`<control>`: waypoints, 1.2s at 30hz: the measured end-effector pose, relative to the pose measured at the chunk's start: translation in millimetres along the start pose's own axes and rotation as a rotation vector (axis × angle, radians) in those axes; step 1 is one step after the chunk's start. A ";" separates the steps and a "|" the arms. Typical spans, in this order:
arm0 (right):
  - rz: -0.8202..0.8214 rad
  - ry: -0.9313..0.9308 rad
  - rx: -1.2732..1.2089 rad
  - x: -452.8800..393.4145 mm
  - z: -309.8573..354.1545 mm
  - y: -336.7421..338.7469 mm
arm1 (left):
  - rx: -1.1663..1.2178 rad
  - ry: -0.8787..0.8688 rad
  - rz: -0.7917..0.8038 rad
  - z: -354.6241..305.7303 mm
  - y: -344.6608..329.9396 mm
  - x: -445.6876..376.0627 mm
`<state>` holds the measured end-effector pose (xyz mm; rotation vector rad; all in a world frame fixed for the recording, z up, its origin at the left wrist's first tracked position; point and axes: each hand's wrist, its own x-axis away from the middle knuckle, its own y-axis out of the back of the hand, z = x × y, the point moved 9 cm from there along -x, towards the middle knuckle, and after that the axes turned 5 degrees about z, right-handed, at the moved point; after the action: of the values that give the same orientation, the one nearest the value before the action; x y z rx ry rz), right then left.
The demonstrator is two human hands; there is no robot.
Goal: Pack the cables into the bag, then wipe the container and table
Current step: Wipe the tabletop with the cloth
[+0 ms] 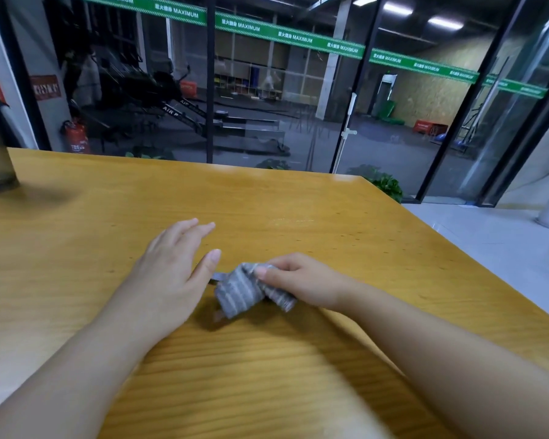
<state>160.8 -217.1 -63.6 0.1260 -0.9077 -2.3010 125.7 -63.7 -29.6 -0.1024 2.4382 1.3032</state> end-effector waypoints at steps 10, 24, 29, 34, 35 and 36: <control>-0.995 -0.193 0.057 44.7 -40.9 160.4 | 0.029 0.008 0.016 -4.3 0.2 2.1; -0.357 -0.659 0.549 -60.6 -124.1 119.3 | 0.013 -0.035 0.032 -10.1 -6.9 -3.7; -0.187 -0.412 0.633 -96.5 -76.2 67.4 | 0.014 -0.064 0.018 -12.2 -10.2 -8.4; -0.137 -0.222 0.620 -77.8 -39.8 18.3 | 0.033 -0.118 0.072 -15.8 -28.2 -7.3; -0.139 -0.205 0.604 -68.3 -36.8 14.7 | 0.047 -0.129 0.084 -17.5 -31.5 -6.0; -0.143 -0.194 0.583 -58.4 -35.4 13.0 | 0.062 -0.143 0.097 -19.9 -34.3 -4.3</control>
<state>224.5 -209.2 -90.4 0.2232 -1.6998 -2.1315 132.1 -99.9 -45.0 0.1232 2.3851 1.2282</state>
